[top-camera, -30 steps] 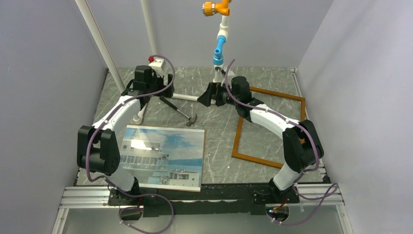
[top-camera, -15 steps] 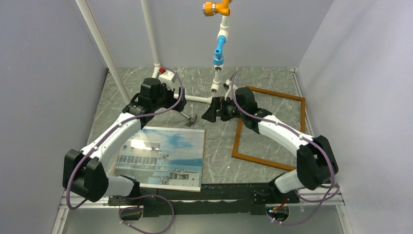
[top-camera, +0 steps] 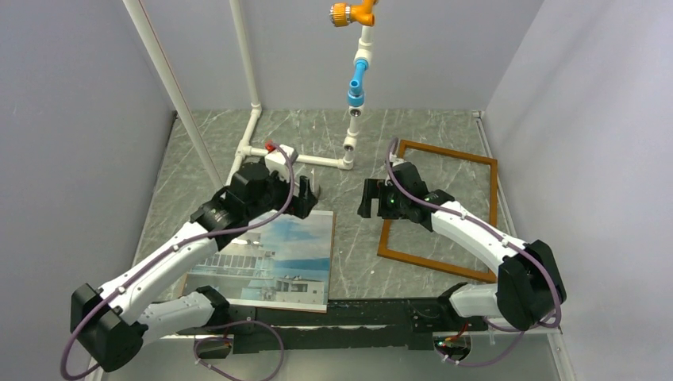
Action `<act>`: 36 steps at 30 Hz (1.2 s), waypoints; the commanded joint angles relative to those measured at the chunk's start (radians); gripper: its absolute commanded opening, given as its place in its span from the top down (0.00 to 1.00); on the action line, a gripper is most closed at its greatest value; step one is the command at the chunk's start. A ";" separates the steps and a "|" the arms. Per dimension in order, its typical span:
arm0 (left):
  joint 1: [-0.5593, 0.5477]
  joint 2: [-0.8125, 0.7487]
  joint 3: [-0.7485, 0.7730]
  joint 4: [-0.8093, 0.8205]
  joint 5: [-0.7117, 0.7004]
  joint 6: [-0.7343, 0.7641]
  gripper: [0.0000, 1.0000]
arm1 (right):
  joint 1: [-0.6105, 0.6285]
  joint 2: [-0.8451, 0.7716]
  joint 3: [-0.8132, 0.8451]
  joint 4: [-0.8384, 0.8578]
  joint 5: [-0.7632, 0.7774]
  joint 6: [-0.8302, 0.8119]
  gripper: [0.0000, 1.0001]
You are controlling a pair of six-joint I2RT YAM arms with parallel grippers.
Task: Put the photo into the frame
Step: Move the distractor to the center of the board, then turn over the photo frame at the center of the board.
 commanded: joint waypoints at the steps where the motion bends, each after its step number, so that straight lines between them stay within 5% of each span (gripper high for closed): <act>1: -0.078 -0.043 -0.015 -0.054 -0.084 -0.112 0.01 | -0.007 0.011 0.010 -0.162 0.264 0.081 0.03; 14: -0.353 0.034 0.035 -0.197 -0.318 -0.205 0.01 | -0.018 0.261 0.073 -0.111 0.320 0.129 0.18; 22: -0.409 0.056 0.074 -0.239 -0.389 -0.229 0.01 | -0.017 0.311 0.091 -0.066 0.294 0.145 0.50; 26: -0.422 0.056 0.080 -0.245 -0.411 -0.255 0.01 | -0.020 0.306 0.079 -0.057 0.285 0.157 0.90; 28: -0.426 0.055 0.080 -0.238 -0.407 -0.269 0.01 | -0.021 0.299 0.073 -0.051 0.271 0.160 1.00; 36: -0.429 0.043 0.015 -0.114 -0.319 -0.349 0.01 | -0.020 0.169 0.043 -0.050 0.197 0.154 1.00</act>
